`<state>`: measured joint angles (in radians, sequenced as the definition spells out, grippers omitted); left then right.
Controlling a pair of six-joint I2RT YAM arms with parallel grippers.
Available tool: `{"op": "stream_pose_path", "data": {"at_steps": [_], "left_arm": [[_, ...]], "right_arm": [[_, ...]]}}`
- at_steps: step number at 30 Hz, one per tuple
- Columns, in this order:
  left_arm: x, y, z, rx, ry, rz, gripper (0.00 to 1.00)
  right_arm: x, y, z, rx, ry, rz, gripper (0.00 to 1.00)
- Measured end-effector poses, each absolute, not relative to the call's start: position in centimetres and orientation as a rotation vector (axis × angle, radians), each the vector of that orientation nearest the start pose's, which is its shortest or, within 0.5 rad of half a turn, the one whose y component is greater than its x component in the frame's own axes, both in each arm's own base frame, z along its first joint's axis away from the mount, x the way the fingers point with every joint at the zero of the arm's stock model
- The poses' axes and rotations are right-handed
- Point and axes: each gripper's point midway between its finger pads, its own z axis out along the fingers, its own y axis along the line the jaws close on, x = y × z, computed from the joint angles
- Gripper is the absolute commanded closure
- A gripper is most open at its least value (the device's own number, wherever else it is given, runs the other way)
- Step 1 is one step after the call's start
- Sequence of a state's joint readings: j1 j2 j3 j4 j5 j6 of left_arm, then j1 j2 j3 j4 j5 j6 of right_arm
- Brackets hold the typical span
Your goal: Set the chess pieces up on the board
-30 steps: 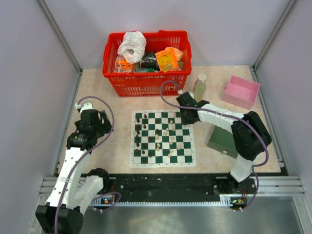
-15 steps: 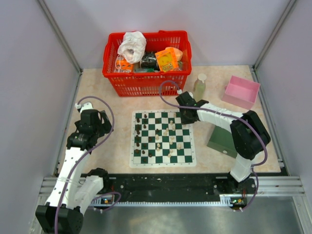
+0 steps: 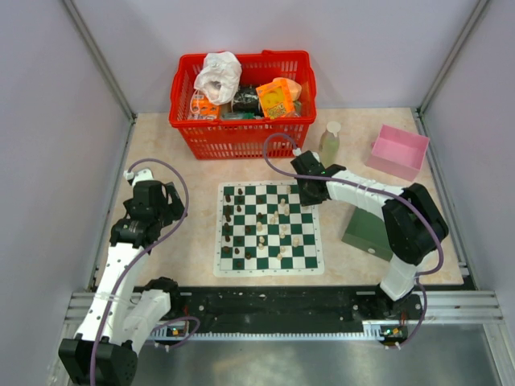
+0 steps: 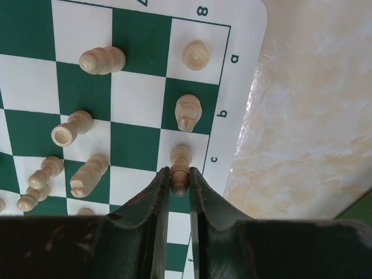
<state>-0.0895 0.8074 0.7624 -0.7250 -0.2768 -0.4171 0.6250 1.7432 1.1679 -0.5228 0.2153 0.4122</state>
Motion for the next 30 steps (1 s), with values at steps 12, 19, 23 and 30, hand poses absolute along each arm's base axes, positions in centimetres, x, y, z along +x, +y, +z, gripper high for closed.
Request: {"op": "stream_pose_path", "data": {"at_steps": [12, 19, 23, 30], "left_arm": [[23.79, 1.05, 15.35, -0.509, 2.249, 0.066, 0.07], [23.79, 1.05, 15.36, -0.509, 2.248, 0.066, 0.07], [23.79, 1.05, 15.36, -0.509, 2.248, 0.066, 0.07], [23.79, 1.05, 15.36, -0.509, 2.248, 0.066, 0.07]], "right_arm": [[32.31, 20.7, 4.94, -0.213, 2.622, 0.065, 0.79], [32.3, 20.69, 4.69, -0.215, 2.627, 0.061, 0.72], [32.26, 20.75, 4.68, -0.217, 2.628, 0.065, 0.66], [32.48, 20.85, 5.55, -0.224, 2.617, 0.068, 0.59]]}}
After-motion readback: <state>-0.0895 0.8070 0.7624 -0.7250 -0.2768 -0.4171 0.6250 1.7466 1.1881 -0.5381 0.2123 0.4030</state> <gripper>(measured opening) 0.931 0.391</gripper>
